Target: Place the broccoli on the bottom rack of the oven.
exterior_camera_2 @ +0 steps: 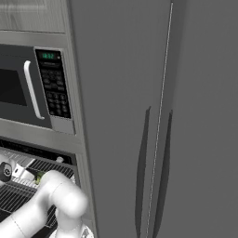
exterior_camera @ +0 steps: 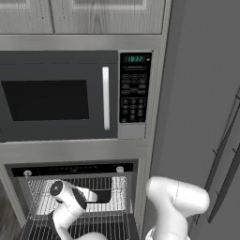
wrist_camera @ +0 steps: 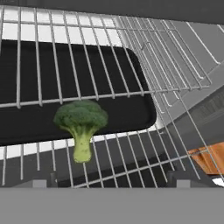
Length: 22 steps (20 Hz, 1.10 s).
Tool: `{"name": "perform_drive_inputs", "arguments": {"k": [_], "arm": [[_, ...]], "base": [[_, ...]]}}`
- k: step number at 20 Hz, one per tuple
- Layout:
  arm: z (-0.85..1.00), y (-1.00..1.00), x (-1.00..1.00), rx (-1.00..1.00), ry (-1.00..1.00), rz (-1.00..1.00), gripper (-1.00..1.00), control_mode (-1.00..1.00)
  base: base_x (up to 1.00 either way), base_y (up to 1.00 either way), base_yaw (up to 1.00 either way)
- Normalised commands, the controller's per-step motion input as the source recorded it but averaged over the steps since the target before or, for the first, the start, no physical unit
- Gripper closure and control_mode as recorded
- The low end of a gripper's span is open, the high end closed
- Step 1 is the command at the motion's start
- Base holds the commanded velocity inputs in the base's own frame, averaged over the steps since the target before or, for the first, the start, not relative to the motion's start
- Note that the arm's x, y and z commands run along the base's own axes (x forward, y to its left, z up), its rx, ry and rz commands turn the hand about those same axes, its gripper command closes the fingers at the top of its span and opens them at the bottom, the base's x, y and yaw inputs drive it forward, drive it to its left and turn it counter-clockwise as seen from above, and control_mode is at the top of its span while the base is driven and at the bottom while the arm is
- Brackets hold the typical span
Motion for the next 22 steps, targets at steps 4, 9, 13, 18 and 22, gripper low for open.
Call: {"name": "perform_drive_inputs", "arguments": {"k": [4,9,13,18,22], "arm": [[1.0,0.0,-0.59,0.05,0.0,0.0,-1.0,-1.0],[1.0,0.0,-0.79,0.09,0.0,0.0,-1.0,-1.0],[1.0,0.0,-0.96,0.1,0.0,0.02,-1.0,-1.0],[1.0,0.0,-0.65,0.15,-0.03,0.12,-1.0,-1.0],[1.0,-0.04,-0.44,0.27,-0.01,0.16,-1.0,-1.0]], "base": [[0.0,0.0,0.0],[0.0,0.0,0.0],[0.0,0.0,0.0],[0.0,0.0,0.0],[0.0,0.0,0.0]]}}
